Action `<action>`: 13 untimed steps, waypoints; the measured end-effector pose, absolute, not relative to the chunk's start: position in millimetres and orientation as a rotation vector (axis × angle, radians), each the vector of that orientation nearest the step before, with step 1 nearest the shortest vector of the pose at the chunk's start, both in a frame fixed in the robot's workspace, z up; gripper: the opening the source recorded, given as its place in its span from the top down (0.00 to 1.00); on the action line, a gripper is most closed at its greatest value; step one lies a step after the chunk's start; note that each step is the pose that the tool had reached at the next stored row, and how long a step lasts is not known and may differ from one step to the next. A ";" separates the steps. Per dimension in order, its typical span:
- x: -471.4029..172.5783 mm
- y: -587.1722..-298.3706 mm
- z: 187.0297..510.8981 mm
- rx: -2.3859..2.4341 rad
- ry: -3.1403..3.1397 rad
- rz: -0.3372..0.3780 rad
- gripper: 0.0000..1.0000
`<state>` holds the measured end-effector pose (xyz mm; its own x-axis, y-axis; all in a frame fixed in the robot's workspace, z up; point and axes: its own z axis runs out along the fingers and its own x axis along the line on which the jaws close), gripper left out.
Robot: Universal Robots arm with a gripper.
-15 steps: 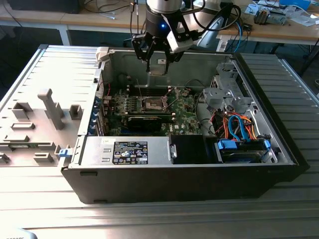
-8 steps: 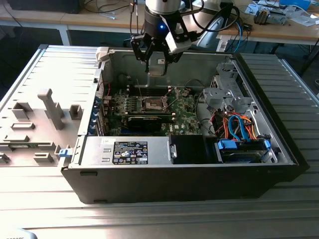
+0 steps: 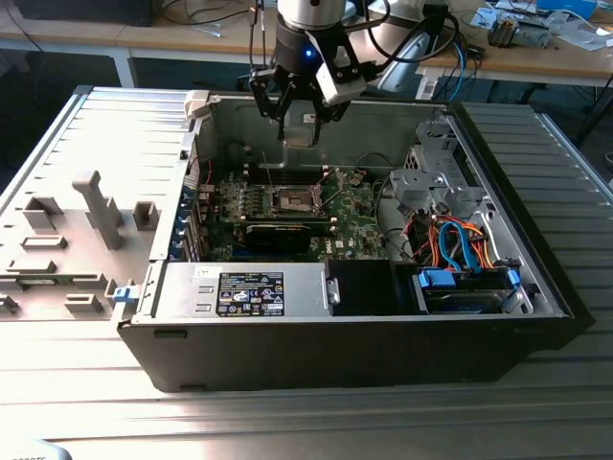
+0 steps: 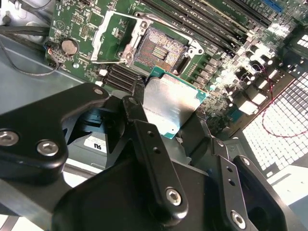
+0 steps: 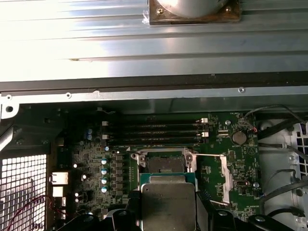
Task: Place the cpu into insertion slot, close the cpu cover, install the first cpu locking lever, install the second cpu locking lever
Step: 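Place the cpu into insertion slot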
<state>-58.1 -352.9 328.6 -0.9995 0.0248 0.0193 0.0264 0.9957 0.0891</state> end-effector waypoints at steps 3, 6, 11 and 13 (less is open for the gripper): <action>-59.5 -352.9 327.4 -0.040 -3.120 -0.140 0.45; -61.9 -352.9 326.0 -0.040 -3.120 -0.140 0.45; -63.7 -352.9 324.5 -0.040 -3.120 -0.140 0.45; -64.8 -352.9 323.9 -0.040 -3.120 -0.140 0.45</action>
<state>-64.8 -352.9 323.9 -0.9995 0.0247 0.0193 0.0264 0.9957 0.0890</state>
